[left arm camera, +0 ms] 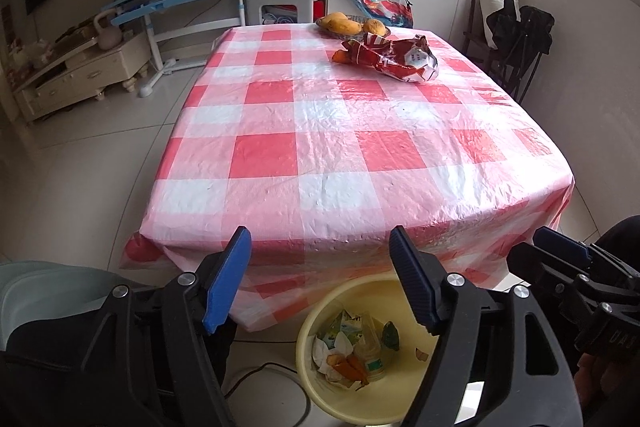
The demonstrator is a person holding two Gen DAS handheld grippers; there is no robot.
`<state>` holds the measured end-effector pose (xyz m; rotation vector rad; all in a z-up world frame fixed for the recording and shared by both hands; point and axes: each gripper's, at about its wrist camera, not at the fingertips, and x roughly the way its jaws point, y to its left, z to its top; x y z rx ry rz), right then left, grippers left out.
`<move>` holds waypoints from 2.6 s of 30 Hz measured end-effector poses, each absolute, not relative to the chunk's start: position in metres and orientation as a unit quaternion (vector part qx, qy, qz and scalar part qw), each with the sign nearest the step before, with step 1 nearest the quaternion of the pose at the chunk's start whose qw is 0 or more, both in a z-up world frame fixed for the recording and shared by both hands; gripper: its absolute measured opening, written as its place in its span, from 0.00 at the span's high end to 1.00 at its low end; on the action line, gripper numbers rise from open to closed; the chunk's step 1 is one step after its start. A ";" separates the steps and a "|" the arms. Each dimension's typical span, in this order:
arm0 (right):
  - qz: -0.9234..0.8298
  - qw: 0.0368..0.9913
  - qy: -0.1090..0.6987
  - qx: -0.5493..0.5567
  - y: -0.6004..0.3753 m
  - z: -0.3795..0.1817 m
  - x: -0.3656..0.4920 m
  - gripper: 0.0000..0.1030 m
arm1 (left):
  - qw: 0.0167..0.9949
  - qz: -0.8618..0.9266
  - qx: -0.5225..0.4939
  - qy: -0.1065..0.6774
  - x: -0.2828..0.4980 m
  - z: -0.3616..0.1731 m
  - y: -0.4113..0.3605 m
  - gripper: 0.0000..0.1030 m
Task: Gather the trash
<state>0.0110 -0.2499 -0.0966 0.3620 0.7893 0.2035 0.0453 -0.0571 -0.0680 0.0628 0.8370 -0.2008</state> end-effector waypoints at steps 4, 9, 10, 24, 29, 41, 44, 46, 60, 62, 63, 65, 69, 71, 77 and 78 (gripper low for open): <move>0.098 0.902 0.382 0.175 -0.249 -0.097 0.011 0.31 | 0.909 -0.097 0.031 0.405 0.045 -0.068 -0.057 0.34; 0.099 0.902 0.383 0.173 -0.249 -0.098 0.012 0.31 | 0.909 -0.096 0.029 0.404 0.046 -0.068 -0.058 0.34; 0.099 0.902 0.382 0.173 -0.249 -0.098 0.011 0.31 | 0.909 -0.095 0.029 0.404 0.046 -0.067 -0.058 0.34; 0.101 0.902 0.387 0.164 -0.246 -0.100 0.013 0.31 | 0.910 -0.088 0.022 0.404 0.048 -0.068 -0.055 0.34; 0.100 0.902 0.388 0.163 -0.246 -0.100 0.013 0.31 | 0.910 -0.088 0.023 0.405 0.049 -0.070 -0.055 0.34; 0.100 0.902 0.388 0.162 -0.246 -0.100 0.014 0.31 | 0.910 -0.087 0.021 0.405 0.049 -0.071 -0.054 0.33; 0.100 0.902 0.388 0.162 -0.245 -0.100 0.014 0.31 | 0.910 -0.086 0.017 0.405 0.049 -0.072 -0.054 0.33; 0.100 0.902 0.389 0.161 -0.246 -0.100 0.014 0.31 | 0.910 -0.085 0.015 0.406 0.050 -0.073 -0.054 0.33; 0.100 0.902 0.389 0.160 -0.245 -0.100 0.014 0.31 | 0.911 -0.083 0.011 0.405 0.051 -0.072 -0.053 0.33; 0.100 0.902 0.389 0.160 -0.244 -0.100 0.014 0.31 | 0.910 -0.083 0.011 0.405 0.051 -0.072 -0.053 0.33; 0.099 0.902 0.389 0.160 -0.245 -0.100 0.014 0.31 | 0.911 -0.083 0.011 0.405 0.051 -0.072 -0.052 0.33; 0.099 0.902 0.389 0.160 -0.244 -0.100 0.014 0.31 | 0.911 -0.083 0.010 0.405 0.051 -0.072 -0.052 0.33; 0.099 0.902 0.389 0.160 -0.245 -0.100 0.014 0.31 | 0.910 -0.083 0.010 0.405 0.051 -0.072 -0.052 0.33; 0.099 0.902 0.389 0.160 -0.245 -0.101 0.014 0.31 | 0.910 -0.084 0.011 0.405 0.051 -0.072 -0.052 0.33; 0.099 0.901 0.390 0.160 -0.244 -0.100 0.014 0.31 | 0.910 -0.083 0.007 0.405 0.051 -0.071 -0.051 0.33; 0.099 0.902 0.390 0.159 -0.244 -0.100 0.014 0.31 | 0.910 -0.083 0.006 0.405 0.052 -0.071 -0.051 0.33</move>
